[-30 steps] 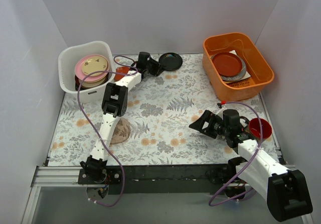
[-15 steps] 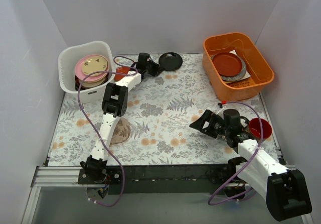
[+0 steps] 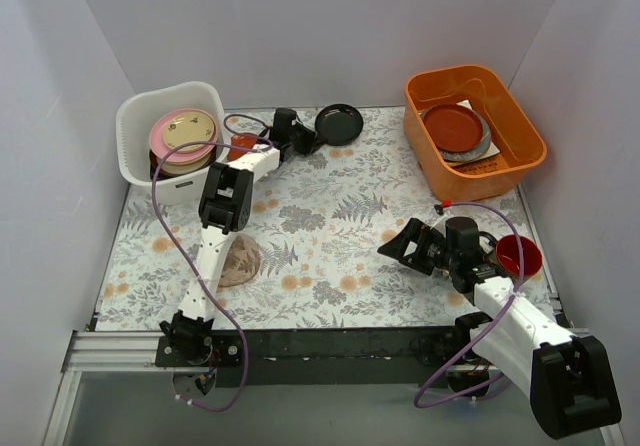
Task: Place the plates into the plastic bin on the countertop
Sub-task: Pick up the plate from the corner of the board.
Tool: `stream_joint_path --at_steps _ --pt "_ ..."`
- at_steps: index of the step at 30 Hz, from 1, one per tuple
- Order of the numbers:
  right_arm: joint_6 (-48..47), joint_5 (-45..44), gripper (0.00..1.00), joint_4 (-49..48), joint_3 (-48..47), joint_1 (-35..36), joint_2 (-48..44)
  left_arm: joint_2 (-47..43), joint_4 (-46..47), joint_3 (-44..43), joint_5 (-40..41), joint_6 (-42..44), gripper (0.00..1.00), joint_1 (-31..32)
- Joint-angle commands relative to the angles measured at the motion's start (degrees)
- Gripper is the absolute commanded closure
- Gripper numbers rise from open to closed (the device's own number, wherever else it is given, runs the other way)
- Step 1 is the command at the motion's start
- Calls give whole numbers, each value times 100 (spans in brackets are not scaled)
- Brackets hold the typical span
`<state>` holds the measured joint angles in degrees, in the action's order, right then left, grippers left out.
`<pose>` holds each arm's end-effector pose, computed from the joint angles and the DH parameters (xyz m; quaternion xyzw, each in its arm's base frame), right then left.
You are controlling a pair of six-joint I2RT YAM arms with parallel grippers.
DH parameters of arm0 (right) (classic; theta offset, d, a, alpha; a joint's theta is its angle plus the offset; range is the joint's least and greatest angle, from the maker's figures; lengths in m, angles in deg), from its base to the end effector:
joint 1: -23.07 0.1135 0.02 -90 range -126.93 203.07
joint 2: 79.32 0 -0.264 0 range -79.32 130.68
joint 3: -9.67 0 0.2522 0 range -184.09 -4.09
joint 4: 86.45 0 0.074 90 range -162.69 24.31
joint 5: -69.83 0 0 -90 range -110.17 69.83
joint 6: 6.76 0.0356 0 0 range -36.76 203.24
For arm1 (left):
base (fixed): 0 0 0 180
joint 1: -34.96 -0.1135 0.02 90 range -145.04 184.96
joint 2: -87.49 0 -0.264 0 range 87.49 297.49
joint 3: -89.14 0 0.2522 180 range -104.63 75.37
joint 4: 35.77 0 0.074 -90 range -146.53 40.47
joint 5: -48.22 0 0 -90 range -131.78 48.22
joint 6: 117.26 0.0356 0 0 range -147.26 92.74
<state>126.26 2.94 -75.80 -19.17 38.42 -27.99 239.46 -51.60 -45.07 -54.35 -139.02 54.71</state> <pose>0.1674 0.0604 0.1648 0.1134 0.8594 0.3812 0.3213 0.5468 -0.2046 0.1005 -0.5942 0.6457 -0.4680 0.1049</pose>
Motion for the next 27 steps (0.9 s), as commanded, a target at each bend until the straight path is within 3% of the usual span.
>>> stream_joint_path --at_steps 1,9,16,27 --pt "-119 79 2 -119 30 -41 -123 -456 -269 591 54 418 100 55" --pt "-49 141 2 -154 101 -41 -229 -1045 -198 706 71 963 100 73" --pt "65 211 2 -259 206 -41 -282 -2029 364 1330 -210 1569 100 90" --pt "136 255 2 -339 312 -50 -308 -3514 66 1857 -412 2098 100 64"
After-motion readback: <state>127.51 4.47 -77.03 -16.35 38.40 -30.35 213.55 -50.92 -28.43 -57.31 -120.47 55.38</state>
